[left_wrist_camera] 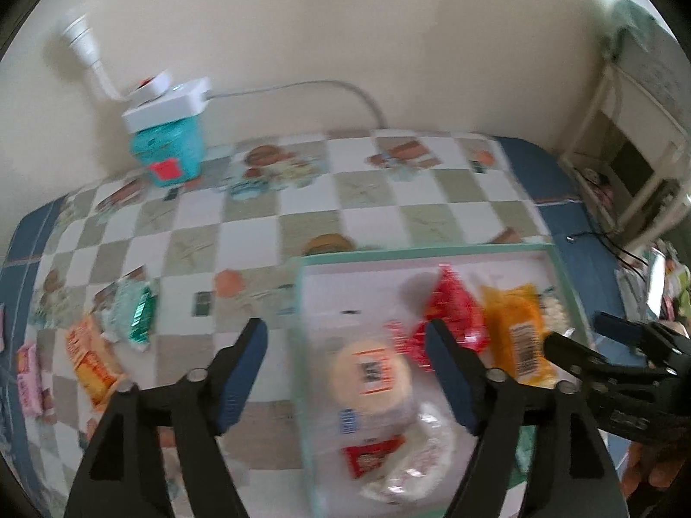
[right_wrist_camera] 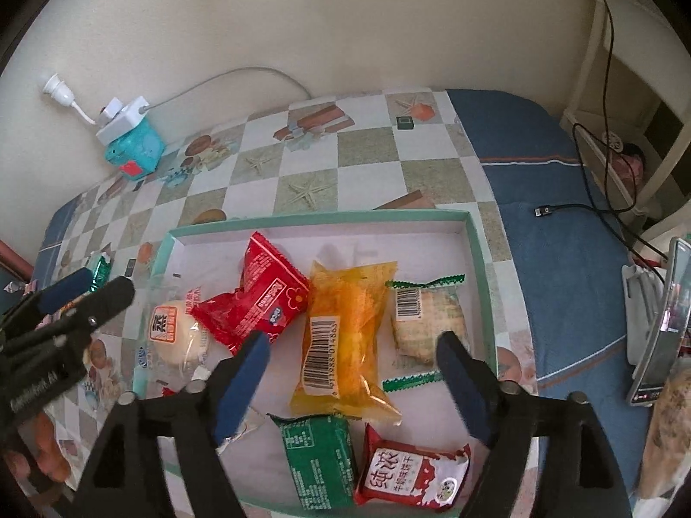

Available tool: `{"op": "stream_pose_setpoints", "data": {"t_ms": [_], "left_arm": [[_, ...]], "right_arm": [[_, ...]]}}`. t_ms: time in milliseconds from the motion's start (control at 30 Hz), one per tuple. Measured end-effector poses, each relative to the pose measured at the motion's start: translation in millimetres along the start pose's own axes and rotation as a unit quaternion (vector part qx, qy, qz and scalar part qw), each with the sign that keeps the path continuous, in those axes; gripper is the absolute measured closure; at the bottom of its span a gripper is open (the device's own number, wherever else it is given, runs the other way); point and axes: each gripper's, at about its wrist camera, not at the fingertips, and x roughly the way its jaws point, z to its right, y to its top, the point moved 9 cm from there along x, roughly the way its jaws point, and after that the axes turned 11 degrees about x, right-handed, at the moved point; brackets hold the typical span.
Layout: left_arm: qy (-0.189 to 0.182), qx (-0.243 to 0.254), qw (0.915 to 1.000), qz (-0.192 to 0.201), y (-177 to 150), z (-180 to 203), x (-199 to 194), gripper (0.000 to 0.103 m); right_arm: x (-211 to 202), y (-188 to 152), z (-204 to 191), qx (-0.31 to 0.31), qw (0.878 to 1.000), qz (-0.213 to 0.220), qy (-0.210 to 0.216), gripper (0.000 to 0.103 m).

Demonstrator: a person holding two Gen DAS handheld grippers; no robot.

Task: Organize snacks
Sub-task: 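Move both tools back toward the remaining snacks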

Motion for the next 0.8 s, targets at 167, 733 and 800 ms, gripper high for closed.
{"op": "stream_pose_setpoints", "data": {"t_ms": [167,733,800], "left_arm": [[0.044,-0.029,0.9983,-0.024,-15.2,-48.1,1.0,0.011],[0.129,-0.158,0.979,0.0,-71.1,-207.7,-57.8,0.001],[0.139,-0.174,0.975,0.009,-77.7,-225.4,-68.6,0.001]], "right_arm": [[-3.4,-6.2,-9.7,-0.003,1.0,0.001,-0.002,0.0],[-27.9,-26.8,-87.1,-0.033,0.999,0.007,0.015,0.0],[-30.5,-28.1,-101.0,-0.036,0.999,0.013,0.018,0.0]]}}
